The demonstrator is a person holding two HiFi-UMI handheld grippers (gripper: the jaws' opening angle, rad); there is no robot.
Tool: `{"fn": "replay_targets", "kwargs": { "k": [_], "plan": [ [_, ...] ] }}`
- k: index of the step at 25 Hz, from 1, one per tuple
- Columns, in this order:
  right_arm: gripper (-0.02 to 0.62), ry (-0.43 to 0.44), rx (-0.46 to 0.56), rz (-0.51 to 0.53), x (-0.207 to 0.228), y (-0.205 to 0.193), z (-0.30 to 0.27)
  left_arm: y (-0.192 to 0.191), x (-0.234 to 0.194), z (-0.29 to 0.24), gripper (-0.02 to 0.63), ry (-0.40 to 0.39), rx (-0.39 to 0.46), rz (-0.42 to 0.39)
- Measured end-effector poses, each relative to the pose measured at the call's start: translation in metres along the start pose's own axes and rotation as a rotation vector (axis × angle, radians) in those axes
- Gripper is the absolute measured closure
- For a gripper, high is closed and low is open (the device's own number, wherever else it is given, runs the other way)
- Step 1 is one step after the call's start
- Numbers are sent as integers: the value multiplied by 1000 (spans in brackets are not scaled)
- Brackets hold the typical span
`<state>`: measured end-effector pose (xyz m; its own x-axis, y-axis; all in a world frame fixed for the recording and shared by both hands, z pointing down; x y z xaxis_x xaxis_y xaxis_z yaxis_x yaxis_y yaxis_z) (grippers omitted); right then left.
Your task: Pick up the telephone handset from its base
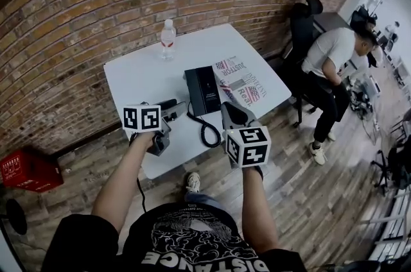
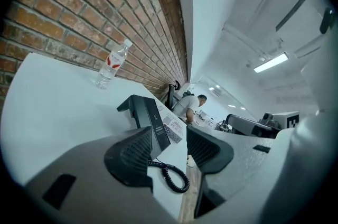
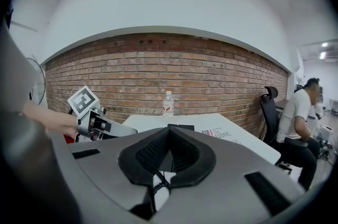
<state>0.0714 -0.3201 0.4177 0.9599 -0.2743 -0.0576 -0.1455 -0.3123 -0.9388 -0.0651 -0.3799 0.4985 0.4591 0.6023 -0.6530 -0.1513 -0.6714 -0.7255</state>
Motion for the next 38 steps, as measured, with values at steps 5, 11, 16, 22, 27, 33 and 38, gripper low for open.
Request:
{"fn": "replay_targets", "kwargs": {
  "k": [5,11,16,22,27,33,38],
  "plan": [
    [594,19,-13,-1,26,3,-26,5,-25,-25,419,13,-10,71],
    [594,47,-29,-6,50,2,-56,7,-48,-52,419,-10,-25,152],
    [594,67,-45,-12,68,0,-76,2,-68,-68,419,-8,-50,204],
    [595,83,-60,-14,87,-7,-92,-1,-86,-80,419,-43,-33,288],
    [595,111,-68,-8,96,-10,-107,1,-92,-89,419,-75,-8,326],
    [595,134,-74,-9,103,-11,-123,1,-94,-100,419,-118,-6,354],
    [595,132,-81,-26,109,-18,-129,1,-95,-107,419,-123,-1,364]
  ]
}}
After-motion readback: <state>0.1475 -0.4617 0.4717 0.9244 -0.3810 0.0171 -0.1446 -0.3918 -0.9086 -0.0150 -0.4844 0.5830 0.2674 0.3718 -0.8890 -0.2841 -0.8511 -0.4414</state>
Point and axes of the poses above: the fingertips, and each gripper's own axes: z backward along the fingers, x to its right, y out of its top, the point moved 2 cm from there along z, backward along the fingers, and after that the axes turned 4 degrees about -y, right-handed, at the moved point
